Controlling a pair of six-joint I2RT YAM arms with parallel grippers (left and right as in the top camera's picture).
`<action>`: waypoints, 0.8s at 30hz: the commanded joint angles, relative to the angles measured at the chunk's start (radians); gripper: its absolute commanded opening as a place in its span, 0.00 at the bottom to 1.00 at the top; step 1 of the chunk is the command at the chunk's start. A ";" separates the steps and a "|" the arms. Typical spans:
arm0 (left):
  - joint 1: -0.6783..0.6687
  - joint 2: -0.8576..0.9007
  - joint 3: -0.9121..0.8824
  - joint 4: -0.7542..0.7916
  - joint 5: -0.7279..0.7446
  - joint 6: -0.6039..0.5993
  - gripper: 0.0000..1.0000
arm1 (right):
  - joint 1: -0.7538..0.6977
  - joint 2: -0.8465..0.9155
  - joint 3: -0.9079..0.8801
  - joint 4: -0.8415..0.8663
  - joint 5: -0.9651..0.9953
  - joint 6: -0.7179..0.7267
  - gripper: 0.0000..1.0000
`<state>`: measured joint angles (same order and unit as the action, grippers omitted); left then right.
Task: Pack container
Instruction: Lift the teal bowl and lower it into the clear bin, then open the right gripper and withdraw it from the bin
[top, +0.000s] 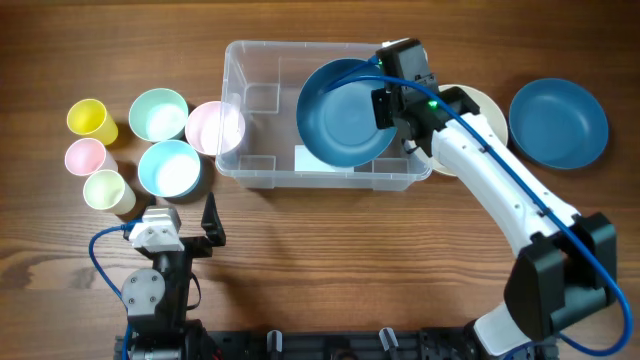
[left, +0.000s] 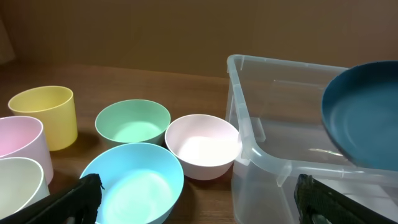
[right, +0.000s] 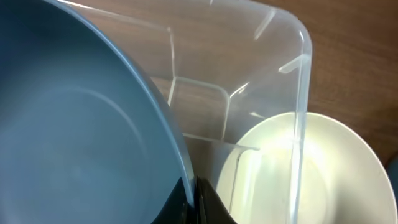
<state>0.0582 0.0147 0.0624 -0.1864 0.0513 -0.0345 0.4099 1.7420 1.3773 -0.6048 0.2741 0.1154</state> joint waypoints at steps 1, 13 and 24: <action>-0.005 -0.006 -0.008 0.003 0.012 0.016 1.00 | 0.001 0.037 0.028 0.008 0.017 0.045 0.04; -0.005 -0.006 -0.008 0.003 0.012 0.016 1.00 | 0.001 0.141 0.028 0.006 0.044 0.042 0.04; -0.005 -0.006 -0.008 0.003 0.012 0.016 1.00 | 0.001 0.126 0.029 -0.006 0.086 0.028 0.47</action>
<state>0.0582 0.0147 0.0624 -0.1864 0.0517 -0.0345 0.4099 1.8751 1.3773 -0.6094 0.3233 0.1513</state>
